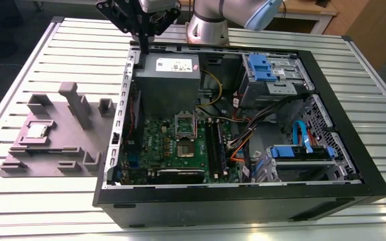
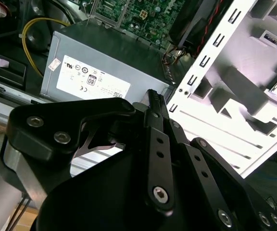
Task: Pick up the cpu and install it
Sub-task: 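Reach for the cpu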
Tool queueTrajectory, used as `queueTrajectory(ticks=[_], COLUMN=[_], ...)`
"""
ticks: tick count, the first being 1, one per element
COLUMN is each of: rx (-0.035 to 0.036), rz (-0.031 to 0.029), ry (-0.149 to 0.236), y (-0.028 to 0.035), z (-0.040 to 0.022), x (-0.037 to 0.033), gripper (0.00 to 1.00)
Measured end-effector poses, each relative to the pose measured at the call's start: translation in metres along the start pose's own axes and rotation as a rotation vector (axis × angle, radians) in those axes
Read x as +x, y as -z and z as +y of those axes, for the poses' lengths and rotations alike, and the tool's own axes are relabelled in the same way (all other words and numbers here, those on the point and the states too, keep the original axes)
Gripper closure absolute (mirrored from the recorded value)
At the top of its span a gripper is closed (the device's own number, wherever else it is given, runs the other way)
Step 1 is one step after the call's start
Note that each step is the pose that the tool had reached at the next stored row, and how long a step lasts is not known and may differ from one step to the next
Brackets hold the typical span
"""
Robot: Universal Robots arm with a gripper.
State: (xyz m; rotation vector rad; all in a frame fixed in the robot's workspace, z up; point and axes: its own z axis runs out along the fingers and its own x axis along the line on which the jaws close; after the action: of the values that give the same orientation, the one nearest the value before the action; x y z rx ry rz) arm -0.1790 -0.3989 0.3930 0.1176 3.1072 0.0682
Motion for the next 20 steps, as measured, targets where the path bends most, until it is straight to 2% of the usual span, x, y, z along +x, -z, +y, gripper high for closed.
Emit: queueTrajectory(ticks=[20], rx=[0.0002], rz=[0.0001], ry=[0.0], y=[0.0003], z=[-0.0005], x=[0.0064], gripper=[0.9])
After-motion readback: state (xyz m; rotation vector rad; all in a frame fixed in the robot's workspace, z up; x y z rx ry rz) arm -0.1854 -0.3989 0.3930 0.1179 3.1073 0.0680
